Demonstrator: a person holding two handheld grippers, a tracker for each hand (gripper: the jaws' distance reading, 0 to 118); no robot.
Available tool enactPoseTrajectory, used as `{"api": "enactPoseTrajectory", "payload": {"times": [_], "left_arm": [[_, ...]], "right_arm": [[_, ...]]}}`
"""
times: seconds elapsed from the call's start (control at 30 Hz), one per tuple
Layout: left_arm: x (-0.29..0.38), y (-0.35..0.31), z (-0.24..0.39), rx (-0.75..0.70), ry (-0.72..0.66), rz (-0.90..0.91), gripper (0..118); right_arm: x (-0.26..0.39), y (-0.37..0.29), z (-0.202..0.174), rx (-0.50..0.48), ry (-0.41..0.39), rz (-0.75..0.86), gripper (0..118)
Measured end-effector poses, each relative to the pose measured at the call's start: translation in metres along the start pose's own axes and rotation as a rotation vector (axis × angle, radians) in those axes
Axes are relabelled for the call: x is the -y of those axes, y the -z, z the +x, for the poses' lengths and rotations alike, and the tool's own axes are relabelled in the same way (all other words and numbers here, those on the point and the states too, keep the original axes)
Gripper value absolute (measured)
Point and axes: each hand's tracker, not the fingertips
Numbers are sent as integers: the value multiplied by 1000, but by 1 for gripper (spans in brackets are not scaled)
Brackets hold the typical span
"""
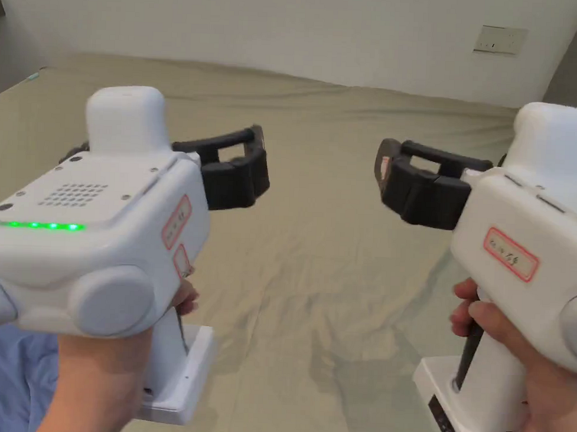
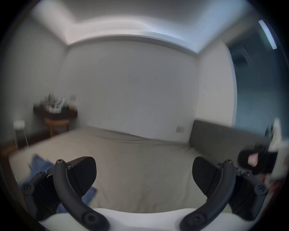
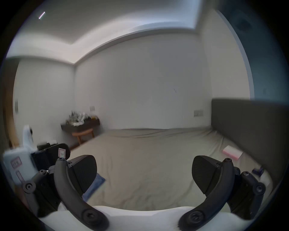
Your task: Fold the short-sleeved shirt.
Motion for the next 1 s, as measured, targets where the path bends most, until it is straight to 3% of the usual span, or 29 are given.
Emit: {"api": "enactPoseTrajectory", "payload": {"times": [0.03,0.13,0.2,0.47,0.6,0.77,0.87,0.93,0.97,1.0], "left_arm": [[3,-2,2,-14,22,42,118],[14,-2,14,-116,303,154,118],[16,-2,17,-85,387,153,118],[17,-2,30,-87,420,144,118],[18,-3,35,-87,434,136,118],[17,-4,36,-81,434,154,118],[13,-5,39,-67,425,144,116],[12,-5,42,-62,429,132,103],[13,-5,43,-64,436,132,87],[13,-5,45,-65,443,131,55]], "right_arm": [[2,1,-1,26,-33,20,118],[14,3,-18,194,-262,75,118],[18,-1,-21,204,-315,128,118],[15,-4,-28,167,-356,124,118],[19,-3,-34,214,-412,112,118],[18,-1,-31,145,-335,69,118],[19,-2,-32,167,-358,87,118],[20,-2,-32,168,-363,93,118],[19,-3,-32,164,-360,92,118],[19,-4,-32,154,-356,88,111]]}}
